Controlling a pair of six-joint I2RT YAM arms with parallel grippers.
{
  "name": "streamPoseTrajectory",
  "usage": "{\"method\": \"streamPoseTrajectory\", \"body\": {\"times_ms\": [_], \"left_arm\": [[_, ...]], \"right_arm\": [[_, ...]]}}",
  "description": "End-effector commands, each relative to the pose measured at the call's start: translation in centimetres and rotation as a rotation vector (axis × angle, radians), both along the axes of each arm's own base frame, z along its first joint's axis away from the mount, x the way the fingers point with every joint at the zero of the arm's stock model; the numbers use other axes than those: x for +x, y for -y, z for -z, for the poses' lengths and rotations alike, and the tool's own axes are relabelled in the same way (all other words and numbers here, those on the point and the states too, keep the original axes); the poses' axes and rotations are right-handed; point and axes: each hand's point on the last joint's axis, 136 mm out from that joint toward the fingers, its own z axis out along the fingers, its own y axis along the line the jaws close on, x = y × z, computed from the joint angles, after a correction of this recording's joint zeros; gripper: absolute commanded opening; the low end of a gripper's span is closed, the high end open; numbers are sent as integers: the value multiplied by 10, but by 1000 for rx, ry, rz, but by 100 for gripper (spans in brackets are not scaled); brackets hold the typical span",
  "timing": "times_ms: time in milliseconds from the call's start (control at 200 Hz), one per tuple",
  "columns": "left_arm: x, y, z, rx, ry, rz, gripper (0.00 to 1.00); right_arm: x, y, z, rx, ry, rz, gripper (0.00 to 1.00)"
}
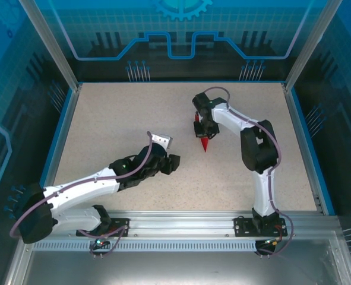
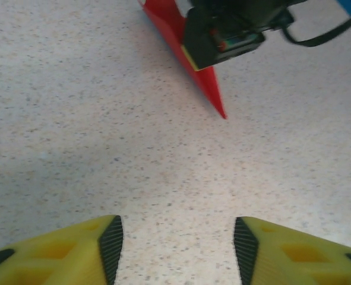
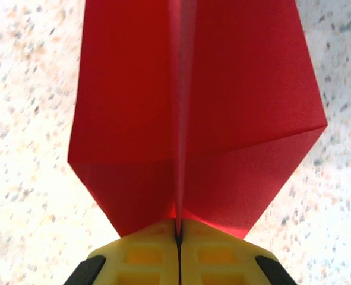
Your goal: Fold a paper plane with a square sheet of paper (fold left side to right side)
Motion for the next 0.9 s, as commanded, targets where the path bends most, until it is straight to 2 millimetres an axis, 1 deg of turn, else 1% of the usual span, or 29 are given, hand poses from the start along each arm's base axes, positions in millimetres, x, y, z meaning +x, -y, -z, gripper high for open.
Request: {"method": "streamPoseTrajectory", "body": {"times_ms": [0,100,240,380,515,670,895], "left_arm": [[-4,8,-13,-24,58,80,68],[-4,8,-14,-16,69,88,85],[-5,9,-14,-9,75,104,98],[-5,10,-16,0,84,119,99],[-6,9,-14,14,83,125,98],[-5,9,-12,27,81,127,98],[-4,7,-14,36,93,120,99]], "right_arm": [[4,8,5,-28,-43,37,6],[10,7,11,-27,-44,41,7],[15,8,17,-44,-55,42,7],[17,7,21,-50,-62,31,8],[16,4,22,-56,-73,20,14],[15,2,18,-74,-71,5,20],[14,1,10,-88,-63,12,24]]}}
